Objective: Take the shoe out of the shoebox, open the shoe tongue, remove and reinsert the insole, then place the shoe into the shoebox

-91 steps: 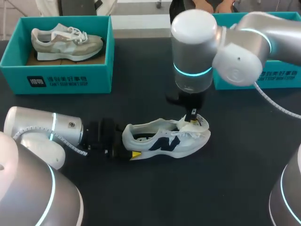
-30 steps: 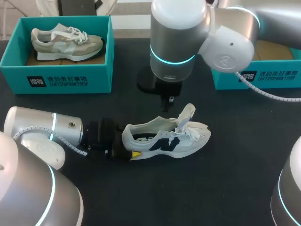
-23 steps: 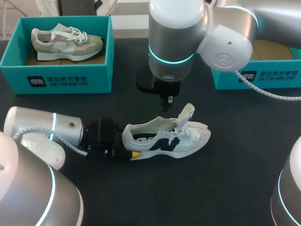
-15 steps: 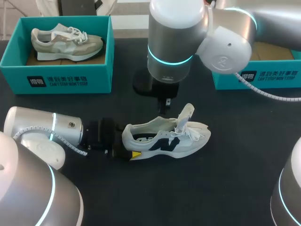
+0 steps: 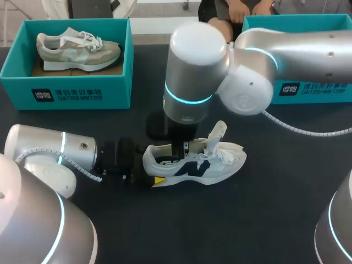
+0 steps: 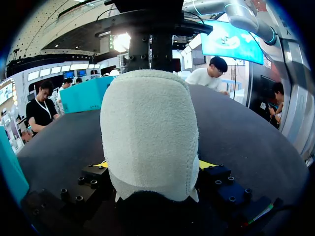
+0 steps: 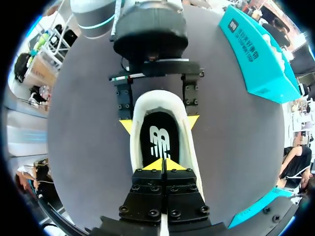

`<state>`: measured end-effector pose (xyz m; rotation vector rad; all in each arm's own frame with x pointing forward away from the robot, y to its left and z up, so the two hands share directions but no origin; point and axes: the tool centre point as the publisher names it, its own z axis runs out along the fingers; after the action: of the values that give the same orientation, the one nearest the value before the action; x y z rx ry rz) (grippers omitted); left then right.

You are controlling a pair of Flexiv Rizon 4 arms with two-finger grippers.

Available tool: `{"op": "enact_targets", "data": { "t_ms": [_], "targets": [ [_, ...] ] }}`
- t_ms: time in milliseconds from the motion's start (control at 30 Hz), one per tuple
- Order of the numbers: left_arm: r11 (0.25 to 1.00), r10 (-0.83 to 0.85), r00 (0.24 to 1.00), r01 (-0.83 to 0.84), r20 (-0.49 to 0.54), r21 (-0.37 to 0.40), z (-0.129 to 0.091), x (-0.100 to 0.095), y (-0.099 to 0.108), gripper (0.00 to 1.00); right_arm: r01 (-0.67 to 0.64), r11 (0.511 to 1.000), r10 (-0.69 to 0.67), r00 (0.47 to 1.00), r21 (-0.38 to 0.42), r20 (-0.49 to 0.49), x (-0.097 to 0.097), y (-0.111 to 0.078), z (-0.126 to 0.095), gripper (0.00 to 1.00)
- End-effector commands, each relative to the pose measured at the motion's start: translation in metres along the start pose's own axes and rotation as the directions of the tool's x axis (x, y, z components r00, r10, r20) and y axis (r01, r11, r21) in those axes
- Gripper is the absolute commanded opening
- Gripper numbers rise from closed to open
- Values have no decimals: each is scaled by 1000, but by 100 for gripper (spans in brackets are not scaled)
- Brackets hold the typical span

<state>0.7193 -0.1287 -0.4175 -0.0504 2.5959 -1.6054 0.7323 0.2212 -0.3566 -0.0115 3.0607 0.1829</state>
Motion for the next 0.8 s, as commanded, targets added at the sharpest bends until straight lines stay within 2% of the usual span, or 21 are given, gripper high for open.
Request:
{"op": "enact_targets", "data": {
  "t_ms": [33, 233, 400, 433, 500, 533, 667, 800],
  "targets": [
    [1000, 0, 1000, 0, -1, -3, 2, 1, 2, 0, 11, 1000, -12, 1000, 22, 6, -3, -3, 16, 0],
    [1000, 0, 1000, 0, -1, -3, 2, 1, 2, 0, 20, 997, -21, 1000, 81, 3, -4, -19, 23, 0],
    [1000, 0, 1000, 0, -1, -3, 2, 1, 2, 0, 17, 994, -19, 1000, 109, 17, -10, -24, 26, 0],
    [1000, 0, 1000, 0, -1, -3, 2, 1, 2, 0, 15, 994, -18, 1000, 104, 24, -12, -23, 26, 15],
    [1000, 0, 1000, 0, -1, -3, 2, 1, 2, 0, 15, 995, -18, 999, 102, 35, -16, -22, 28, 31],
    [1000, 0, 1000, 0, -1, -3, 2, 1, 2, 0, 18, 995, -21, 999, 96, 36, -17, -20, 29, 34],
    [1000, 0, 1000, 0, -1, -3, 2, 1, 2, 0, 30, 996, -33, 999, 85, 34, -22, -17, 41, 37],
    [1000, 0, 1000, 0, -1, -3, 2, 1, 2, 0, 44, 997, -44, 999, 65, 2, -20, -13, 58, 36]
  ]
}}
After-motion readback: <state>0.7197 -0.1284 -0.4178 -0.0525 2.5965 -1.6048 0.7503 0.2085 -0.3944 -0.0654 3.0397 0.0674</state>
